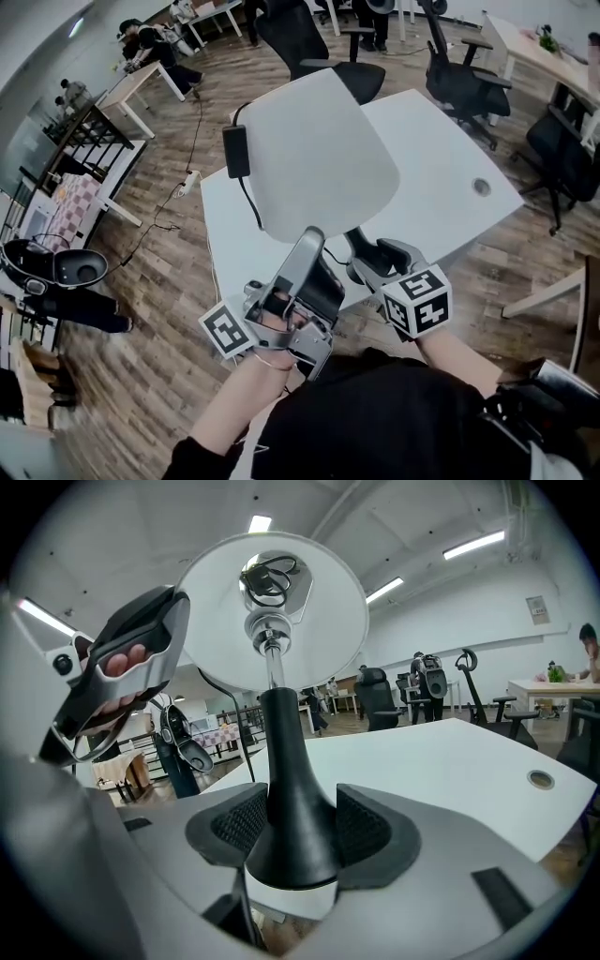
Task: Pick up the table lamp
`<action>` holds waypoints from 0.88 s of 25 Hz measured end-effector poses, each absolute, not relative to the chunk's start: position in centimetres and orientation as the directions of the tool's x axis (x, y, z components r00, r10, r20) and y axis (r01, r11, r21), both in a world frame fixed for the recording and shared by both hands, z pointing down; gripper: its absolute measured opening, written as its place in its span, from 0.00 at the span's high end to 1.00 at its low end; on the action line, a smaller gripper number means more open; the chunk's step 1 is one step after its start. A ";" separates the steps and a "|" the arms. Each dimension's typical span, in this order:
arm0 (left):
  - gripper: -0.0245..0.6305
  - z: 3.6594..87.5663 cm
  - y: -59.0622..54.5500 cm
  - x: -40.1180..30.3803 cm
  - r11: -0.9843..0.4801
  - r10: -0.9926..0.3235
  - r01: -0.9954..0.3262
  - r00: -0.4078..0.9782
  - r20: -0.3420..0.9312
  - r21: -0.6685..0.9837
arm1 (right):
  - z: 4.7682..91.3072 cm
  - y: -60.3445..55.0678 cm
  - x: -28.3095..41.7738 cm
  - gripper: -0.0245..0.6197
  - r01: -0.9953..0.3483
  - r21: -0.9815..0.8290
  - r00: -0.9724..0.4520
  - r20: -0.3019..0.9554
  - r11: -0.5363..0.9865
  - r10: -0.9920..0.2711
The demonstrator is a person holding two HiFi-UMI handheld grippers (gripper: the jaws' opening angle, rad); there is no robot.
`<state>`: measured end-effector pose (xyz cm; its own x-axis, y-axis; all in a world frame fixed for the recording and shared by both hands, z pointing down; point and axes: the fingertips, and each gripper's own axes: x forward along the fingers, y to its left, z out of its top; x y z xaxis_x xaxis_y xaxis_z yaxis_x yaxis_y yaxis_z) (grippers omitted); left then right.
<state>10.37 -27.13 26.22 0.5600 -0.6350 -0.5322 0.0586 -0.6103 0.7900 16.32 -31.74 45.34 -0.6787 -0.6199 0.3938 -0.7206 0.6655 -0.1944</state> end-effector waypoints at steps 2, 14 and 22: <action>0.92 26.2 -26.8 12.1 -0.611 -0.625 0.052 0.580 -0.522 0.790 | 45.5 -31.2 17.7 0.59 -0.723 -0.215 -0.678 0.398 0.656 -0.618; 0.92 27.8 -26.0 16.0 -0.581 -0.630 0.052 0.604 -0.488 0.813 | 47.3 -29.6 21.4 0.59 -0.735 -0.251 -0.669 0.423 0.630 -0.611; 0.92 29.2 -24.3 16.4 -0.605 -0.627 0.015 0.608 -0.488 0.796 | 48.6 -27.4 22.3 0.59 -0.741 -0.245 -0.659 0.443 0.625 -0.608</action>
